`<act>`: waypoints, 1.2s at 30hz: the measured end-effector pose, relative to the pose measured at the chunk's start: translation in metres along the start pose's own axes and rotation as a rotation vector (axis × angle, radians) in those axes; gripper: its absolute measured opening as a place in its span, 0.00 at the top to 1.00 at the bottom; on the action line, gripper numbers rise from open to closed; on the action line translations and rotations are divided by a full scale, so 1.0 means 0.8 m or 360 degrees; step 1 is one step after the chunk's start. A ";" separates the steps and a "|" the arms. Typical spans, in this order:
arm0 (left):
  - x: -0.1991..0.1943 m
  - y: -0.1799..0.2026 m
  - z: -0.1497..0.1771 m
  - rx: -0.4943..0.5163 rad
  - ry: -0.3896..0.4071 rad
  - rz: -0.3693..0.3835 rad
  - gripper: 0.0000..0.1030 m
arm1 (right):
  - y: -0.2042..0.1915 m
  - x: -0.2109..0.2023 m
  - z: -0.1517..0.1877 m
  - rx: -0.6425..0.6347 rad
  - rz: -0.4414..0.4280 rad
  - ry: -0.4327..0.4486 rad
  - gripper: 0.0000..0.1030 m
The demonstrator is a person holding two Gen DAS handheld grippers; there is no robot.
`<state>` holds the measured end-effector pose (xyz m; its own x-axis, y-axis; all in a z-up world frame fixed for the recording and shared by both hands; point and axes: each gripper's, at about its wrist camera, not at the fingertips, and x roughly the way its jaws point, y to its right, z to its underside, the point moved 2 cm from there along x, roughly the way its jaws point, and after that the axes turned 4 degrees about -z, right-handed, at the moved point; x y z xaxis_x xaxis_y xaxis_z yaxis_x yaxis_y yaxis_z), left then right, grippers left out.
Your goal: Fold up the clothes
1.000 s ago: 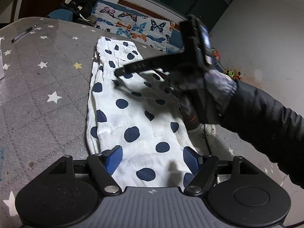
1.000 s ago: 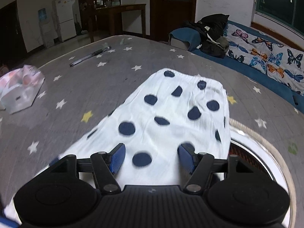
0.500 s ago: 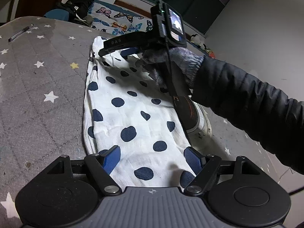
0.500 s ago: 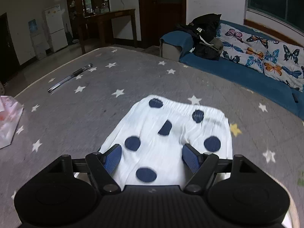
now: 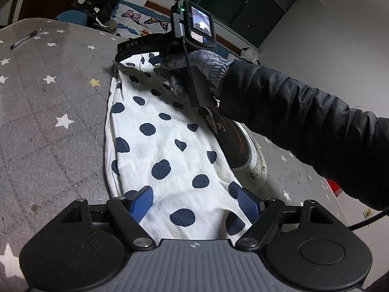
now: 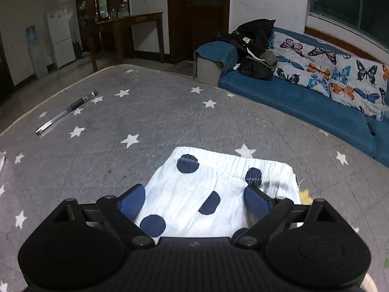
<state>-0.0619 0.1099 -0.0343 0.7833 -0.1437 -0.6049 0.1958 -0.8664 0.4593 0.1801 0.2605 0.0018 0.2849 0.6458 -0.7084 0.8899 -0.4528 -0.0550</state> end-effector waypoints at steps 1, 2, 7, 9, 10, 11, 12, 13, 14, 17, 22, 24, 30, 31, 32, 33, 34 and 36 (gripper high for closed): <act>0.000 0.000 0.000 -0.0001 0.0002 0.0001 0.23 | 0.000 0.003 -0.001 -0.0003 0.0007 -0.0002 0.08; -0.001 0.000 0.001 -0.0004 0.0004 0.0002 0.23 | -0.001 0.005 -0.003 -0.0005 0.0013 -0.0003 0.08; -0.002 -0.002 0.002 -0.0016 0.0006 0.0005 0.23 | -0.002 0.013 -0.008 -0.0003 0.0024 0.0001 0.03; -0.003 -0.002 0.002 -0.0019 0.0004 0.0004 0.22 | -0.002 0.009 -0.009 -0.0013 0.0014 -0.0001 0.04; -0.003 -0.002 0.001 -0.0020 0.0003 0.0004 0.22 | -0.001 0.005 -0.009 -0.0018 0.0005 -0.0002 0.05; -0.003 -0.002 0.001 -0.0020 0.0002 0.0004 0.21 | -0.001 0.001 -0.010 -0.0023 -0.0005 -0.0004 0.05; -0.003 -0.002 0.001 -0.0019 0.0002 0.0003 0.21 | -0.001 -0.003 -0.010 -0.0028 -0.0014 -0.0005 0.05; -0.003 -0.002 0.001 -0.0019 0.0001 0.0003 0.20 | -0.001 -0.010 -0.010 -0.0033 -0.0026 -0.0010 0.05; -0.003 -0.001 0.000 -0.0017 0.0001 -0.0001 0.19 | -0.002 -0.018 -0.008 -0.0049 -0.0031 -0.0012 0.05; -0.003 0.001 -0.001 -0.0010 0.0001 -0.0014 0.17 | -0.005 -0.044 -0.001 -0.0113 -0.0051 -0.0023 0.05; -0.011 0.005 -0.003 0.0010 0.0029 -0.0055 0.13 | -0.018 -0.095 0.032 -0.0268 -0.0099 -0.0056 0.04; -0.018 0.004 -0.004 0.0016 0.0060 -0.0089 0.13 | -0.026 -0.116 0.051 -0.0324 -0.0124 -0.0073 0.04; -0.034 -0.009 -0.009 0.0004 0.0144 -0.0287 0.12 | -0.056 -0.180 0.120 -0.0447 -0.0238 -0.0119 0.04; -0.034 -0.012 -0.009 0.0002 0.0149 -0.0329 0.12 | -0.062 -0.190 0.132 -0.0471 -0.0249 -0.0120 0.04; -0.034 -0.015 -0.009 0.0008 0.0149 -0.0378 0.12 | -0.068 -0.200 0.144 -0.0490 -0.0260 -0.0122 0.04; -0.034 -0.017 -0.007 0.0019 0.0141 -0.0408 0.12 | -0.073 -0.209 0.156 -0.0510 -0.0270 -0.0123 0.04; -0.033 -0.020 -0.005 0.0030 0.0132 -0.0439 0.12 | -0.078 -0.219 0.166 -0.0531 -0.0277 -0.0118 0.04; -0.031 -0.021 0.000 0.0071 0.0116 -0.0496 0.12 | -0.088 -0.237 0.187 -0.0573 -0.0291 -0.0107 0.04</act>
<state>-0.0846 0.1280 -0.0275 0.7301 0.1647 -0.6631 0.4079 -0.8837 0.2296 0.0105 0.0781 0.0348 0.0968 0.6486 -0.7550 0.9950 -0.0821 0.0570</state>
